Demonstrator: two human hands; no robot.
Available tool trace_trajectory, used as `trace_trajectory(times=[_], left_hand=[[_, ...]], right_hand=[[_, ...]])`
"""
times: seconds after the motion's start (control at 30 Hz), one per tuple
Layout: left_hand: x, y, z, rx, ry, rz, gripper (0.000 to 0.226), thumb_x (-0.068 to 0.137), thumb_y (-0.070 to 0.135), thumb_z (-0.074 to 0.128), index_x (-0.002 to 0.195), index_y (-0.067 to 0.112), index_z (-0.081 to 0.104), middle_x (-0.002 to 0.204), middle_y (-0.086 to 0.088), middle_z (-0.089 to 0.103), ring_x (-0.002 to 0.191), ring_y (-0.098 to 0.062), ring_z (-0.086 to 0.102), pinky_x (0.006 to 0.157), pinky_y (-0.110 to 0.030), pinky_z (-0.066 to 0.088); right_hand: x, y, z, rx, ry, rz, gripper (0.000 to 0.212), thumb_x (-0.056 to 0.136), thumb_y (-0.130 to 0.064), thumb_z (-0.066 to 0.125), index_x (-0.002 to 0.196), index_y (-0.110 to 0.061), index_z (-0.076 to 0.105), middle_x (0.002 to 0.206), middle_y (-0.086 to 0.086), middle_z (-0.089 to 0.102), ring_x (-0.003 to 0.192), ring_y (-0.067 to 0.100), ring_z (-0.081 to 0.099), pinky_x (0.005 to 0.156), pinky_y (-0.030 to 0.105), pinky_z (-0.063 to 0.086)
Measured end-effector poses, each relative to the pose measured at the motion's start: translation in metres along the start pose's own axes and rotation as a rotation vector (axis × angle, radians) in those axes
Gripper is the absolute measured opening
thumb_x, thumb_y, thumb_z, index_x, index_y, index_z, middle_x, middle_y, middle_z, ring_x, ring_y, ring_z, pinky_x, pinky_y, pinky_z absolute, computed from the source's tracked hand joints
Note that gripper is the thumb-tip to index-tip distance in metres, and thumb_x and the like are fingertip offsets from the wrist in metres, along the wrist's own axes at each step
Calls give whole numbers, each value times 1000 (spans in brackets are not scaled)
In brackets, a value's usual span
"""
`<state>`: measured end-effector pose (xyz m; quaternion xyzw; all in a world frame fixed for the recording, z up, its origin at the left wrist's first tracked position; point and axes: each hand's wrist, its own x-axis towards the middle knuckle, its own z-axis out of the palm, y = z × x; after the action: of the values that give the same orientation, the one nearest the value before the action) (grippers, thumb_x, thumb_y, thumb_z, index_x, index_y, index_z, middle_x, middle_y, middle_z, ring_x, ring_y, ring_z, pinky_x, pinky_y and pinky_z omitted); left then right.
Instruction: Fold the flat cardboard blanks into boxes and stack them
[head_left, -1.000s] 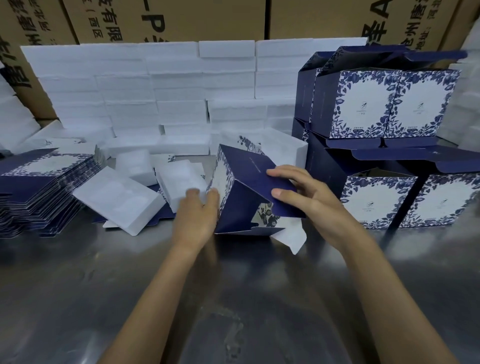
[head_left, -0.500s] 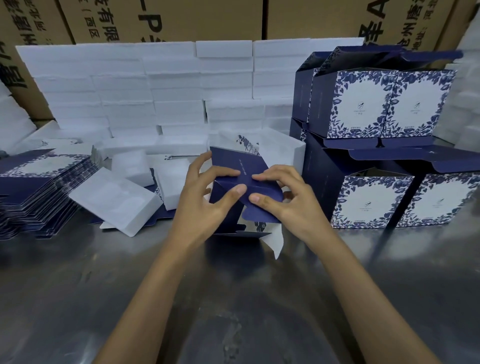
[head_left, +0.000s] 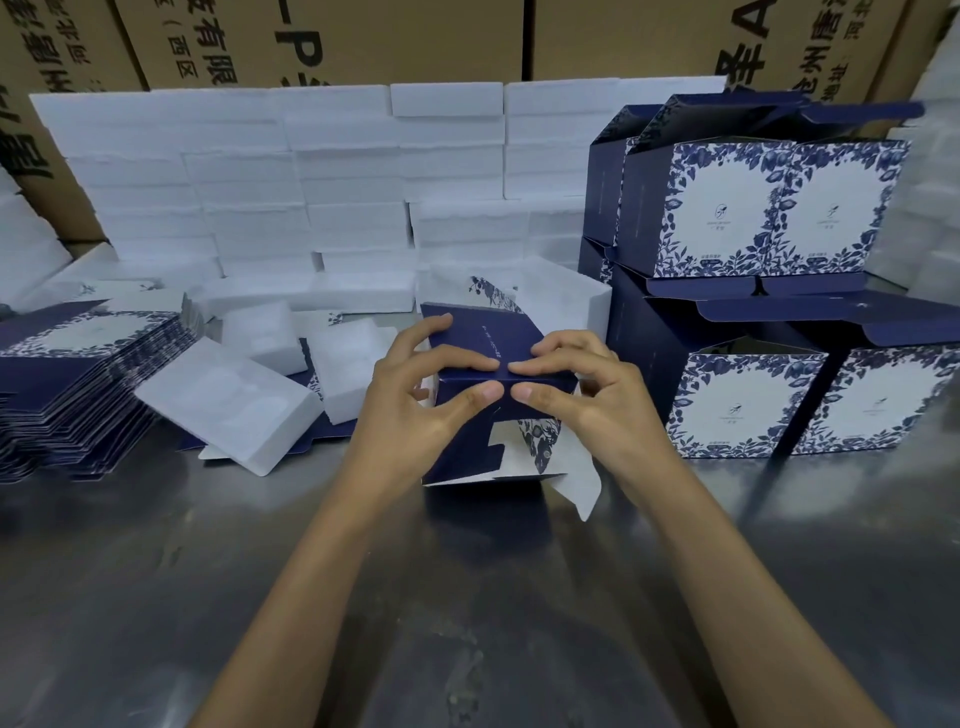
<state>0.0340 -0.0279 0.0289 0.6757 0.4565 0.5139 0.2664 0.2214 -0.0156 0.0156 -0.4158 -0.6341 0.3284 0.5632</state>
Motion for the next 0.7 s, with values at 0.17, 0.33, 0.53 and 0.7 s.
trace_trajectory(times=[0.17,0.33,0.53,0.7], left_hand=[[2,-3,4,-29,7,-64,17,80,21,81,96,24,77,134,14,52,125,3,49,106,-34,44],[5,-9,-4,38,-26,-94,19,79,23,81,97,28,77,135,12,55,113,24,44,87,5,30],[7,-8,-13,32,-73,-104,22,76,26,83,94,36,76,136,18,53,115,23,44,92,0,35],[6,-10,-9,168,-6,3,21,82,23,80,94,38,74,150,23,40,143,3,25,111,-16,22]], right_hand=[[0,4,-6,-18,-49,6,28,82,-12,83,91,-38,80,116,-16,64,123,11,53,102,33,45],[1,10,-12,35,-39,21,23,86,-3,77,95,-24,81,121,-10,70,109,0,61,86,18,49],[4,17,-23,186,-102,85,29,90,1,71,107,-22,80,124,-9,72,121,5,62,90,18,53],[6,24,-39,241,-158,245,42,92,-13,64,128,-35,69,134,-10,67,122,14,64,93,27,52]])
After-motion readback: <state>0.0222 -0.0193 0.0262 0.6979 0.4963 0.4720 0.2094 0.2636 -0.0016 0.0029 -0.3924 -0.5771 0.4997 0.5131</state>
